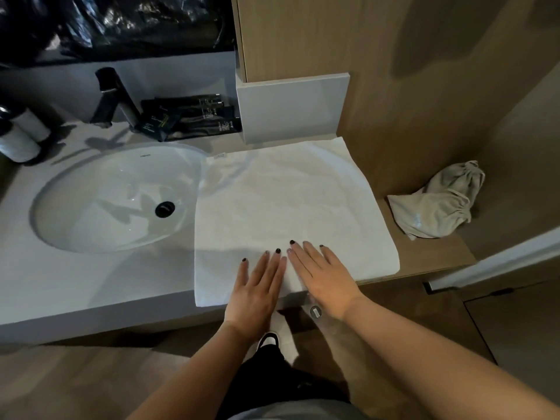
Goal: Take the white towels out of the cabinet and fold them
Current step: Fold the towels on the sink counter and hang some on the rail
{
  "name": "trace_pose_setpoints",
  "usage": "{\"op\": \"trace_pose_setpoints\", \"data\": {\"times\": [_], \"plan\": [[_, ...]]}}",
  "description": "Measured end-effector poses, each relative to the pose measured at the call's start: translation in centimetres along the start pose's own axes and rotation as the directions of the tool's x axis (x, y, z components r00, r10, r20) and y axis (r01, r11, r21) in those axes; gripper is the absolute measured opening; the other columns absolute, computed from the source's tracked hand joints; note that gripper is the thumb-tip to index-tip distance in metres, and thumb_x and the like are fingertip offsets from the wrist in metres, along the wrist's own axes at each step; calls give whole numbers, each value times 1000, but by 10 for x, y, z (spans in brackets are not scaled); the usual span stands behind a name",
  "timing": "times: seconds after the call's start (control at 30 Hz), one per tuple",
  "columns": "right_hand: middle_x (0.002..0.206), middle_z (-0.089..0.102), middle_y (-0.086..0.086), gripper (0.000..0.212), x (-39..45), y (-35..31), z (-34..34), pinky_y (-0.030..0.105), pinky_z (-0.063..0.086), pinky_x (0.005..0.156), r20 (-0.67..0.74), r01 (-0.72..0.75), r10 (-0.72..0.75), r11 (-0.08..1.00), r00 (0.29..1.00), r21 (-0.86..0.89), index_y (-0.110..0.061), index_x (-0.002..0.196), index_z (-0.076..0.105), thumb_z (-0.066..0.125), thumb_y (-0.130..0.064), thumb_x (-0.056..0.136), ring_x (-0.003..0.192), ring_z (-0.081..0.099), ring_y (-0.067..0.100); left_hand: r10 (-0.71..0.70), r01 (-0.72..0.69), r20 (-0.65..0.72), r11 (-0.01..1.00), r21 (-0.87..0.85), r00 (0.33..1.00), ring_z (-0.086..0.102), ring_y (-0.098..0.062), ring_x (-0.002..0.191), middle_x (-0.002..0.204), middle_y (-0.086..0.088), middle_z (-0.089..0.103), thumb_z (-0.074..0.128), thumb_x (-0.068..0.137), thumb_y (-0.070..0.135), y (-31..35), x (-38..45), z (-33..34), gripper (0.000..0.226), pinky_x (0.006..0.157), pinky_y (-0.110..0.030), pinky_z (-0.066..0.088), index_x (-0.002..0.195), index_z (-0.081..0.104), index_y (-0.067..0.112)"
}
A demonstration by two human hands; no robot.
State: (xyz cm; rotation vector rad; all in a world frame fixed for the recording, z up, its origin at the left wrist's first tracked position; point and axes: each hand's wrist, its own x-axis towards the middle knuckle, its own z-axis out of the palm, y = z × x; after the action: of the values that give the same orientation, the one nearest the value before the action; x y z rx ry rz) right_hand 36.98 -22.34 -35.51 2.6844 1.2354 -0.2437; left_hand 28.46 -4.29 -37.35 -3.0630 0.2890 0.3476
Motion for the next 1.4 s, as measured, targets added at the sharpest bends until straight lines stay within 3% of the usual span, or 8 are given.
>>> {"op": "trace_pose_setpoints", "data": {"times": [0.07,0.23,0.37,0.53,1.0,1.13,1.23,1.4], "plan": [[164,-14,13,103,-3,-4,-1,47,0,120,27,-16,16,1000,1000,-16,-9,153,-16,66,-14,91,151,-9,32,-16,16,8,1000,27,1000,-45,-30,135,144,-9,-54,53,96,29,4,0,-5,111,114,-57,-17,136,-48,13],[162,-18,17,108,-6,-12,-5,50,-2,119,71,-45,50,997,996,-68,-5,153,-16,70,-12,87,150,-13,35,-65,66,-14,995,79,998,-5,-36,151,164,-18,-8,43,101,14,14,2,-13,78,117,-62,12,153,-14,3],[162,-15,17,95,-6,-13,-4,52,3,120,60,-49,52,998,997,-40,-6,154,-11,61,-6,92,149,-13,36,-106,112,-59,986,125,993,44,-43,135,150,-22,43,70,89,23,29,5,-20,68,96,-59,50,147,41,3],[163,-10,17,83,-11,-7,2,50,7,120,24,-37,38,998,999,-44,-5,154,-8,53,-11,97,151,-7,34,-196,191,30,975,114,980,0,-48,148,163,-21,-6,47,101,12,30,21,-16,78,115,-65,18,154,-10,4],[165,0,13,80,-65,60,6,31,8,119,-18,-42,42,999,999,13,-6,155,-1,49,5,95,152,3,25,-163,154,36,971,185,986,5,-29,153,164,-19,-2,45,98,-2,-25,-50,-28,77,122,-36,10,155,-6,3],[165,8,7,79,-92,89,-2,31,20,119,35,-134,130,985,991,110,-12,157,6,47,8,92,151,11,21,-275,276,-38,960,49,961,41,-24,140,159,-9,31,51,97,9,-40,-77,-35,64,114,-34,34,154,24,13],[157,33,5,73,-107,105,-11,34,37,110,19,-202,203,953,979,228,-17,151,29,49,9,86,141,37,23,-341,325,-158,938,-119,927,64,-30,108,128,-10,66,61,89,7,-42,-84,-41,48,102,-43,47,136,54,15],[117,61,5,31,-123,128,-23,39,50,82,-99,-263,331,869,938,419,-20,115,57,49,0,92,103,61,29,-465,248,-218,747,-617,858,61,-22,70,81,0,69,53,98,7,-46,-81,-49,23,66,-38,53,100,65,26]]}}
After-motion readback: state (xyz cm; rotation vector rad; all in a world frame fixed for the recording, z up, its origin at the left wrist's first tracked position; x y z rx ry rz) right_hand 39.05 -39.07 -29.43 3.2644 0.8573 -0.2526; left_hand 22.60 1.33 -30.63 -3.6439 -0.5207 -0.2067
